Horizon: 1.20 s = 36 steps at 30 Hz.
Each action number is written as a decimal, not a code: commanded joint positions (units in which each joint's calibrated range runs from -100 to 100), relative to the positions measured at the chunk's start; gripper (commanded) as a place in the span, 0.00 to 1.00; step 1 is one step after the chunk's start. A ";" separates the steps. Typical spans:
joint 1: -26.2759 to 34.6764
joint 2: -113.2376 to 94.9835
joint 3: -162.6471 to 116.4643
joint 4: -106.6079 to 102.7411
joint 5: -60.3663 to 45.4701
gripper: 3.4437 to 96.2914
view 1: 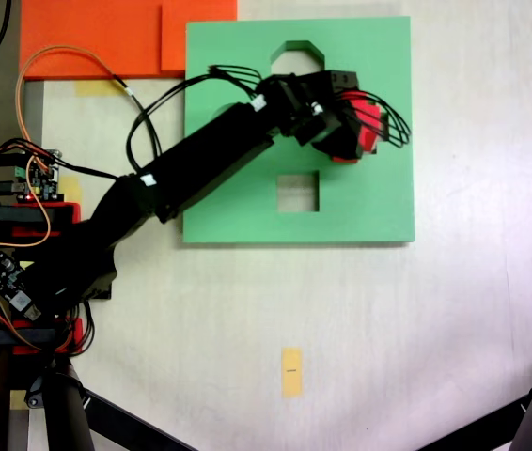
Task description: Put the cross columnar block into the corresponding hole
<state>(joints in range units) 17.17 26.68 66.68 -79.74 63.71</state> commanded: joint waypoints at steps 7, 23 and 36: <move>0.59 -0.28 7.30 6.41 -3.81 0.36; 0.59 -8.10 7.30 9.10 -4.54 0.36; 0.73 -4.61 7.20 13.63 -5.52 0.36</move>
<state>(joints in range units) 17.75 24.90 69.23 -71.02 58.49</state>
